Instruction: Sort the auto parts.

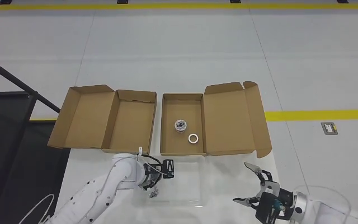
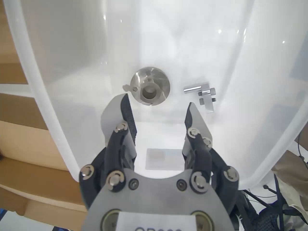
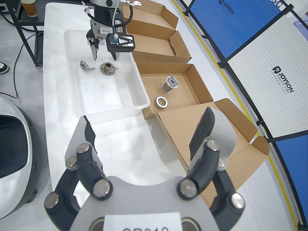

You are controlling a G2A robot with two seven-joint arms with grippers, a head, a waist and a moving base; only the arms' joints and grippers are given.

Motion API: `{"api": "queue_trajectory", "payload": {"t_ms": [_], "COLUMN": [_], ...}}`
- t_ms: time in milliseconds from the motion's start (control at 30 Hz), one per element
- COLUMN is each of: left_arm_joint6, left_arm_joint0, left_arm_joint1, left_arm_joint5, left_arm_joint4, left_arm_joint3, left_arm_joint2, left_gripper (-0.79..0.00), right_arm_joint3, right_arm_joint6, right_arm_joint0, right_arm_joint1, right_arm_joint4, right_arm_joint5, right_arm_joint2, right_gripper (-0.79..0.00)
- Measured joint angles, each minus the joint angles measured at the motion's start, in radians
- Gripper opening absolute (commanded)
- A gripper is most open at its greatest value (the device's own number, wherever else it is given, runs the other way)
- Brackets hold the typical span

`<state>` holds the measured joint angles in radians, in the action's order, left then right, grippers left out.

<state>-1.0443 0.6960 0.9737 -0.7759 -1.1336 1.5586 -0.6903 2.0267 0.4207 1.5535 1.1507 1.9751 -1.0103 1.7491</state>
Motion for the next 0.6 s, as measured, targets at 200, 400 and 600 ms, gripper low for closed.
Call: {"api": "queue_trajectory", "payload": {"t_ms": [200, 400, 600], "left_arm_joint6": [-0.007, 0.004, 0.015], "left_arm_joint0": [-0.054, -0.092, -0.116], "left_arm_joint1": [0.017, 0.036, 0.055], "left_arm_joint5": [0.007, -0.004, -0.015], "left_arm_joint4": [0.017, 0.033, 0.035], "left_arm_joint3": [-0.057, -0.104, -0.144], "left_arm_joint2": [0.054, 0.095, 0.127], "left_gripper": [-0.397, -0.416, -0.437], "right_arm_joint3": [0.0, 0.0, 0.0], "right_arm_joint6": [0.0, 0.0, 0.0], "right_arm_joint0": [0.0, 0.0, 0.0], "right_arm_joint1": [0.0, 0.0, 0.0], "right_arm_joint4": [0.0, 0.0, 0.0], "right_arm_joint5": [0.0, 0.0, 0.0], "right_arm_joint2": [0.0, 0.0, 0.0], "right_gripper": [0.0, 0.0, 0.0]}}
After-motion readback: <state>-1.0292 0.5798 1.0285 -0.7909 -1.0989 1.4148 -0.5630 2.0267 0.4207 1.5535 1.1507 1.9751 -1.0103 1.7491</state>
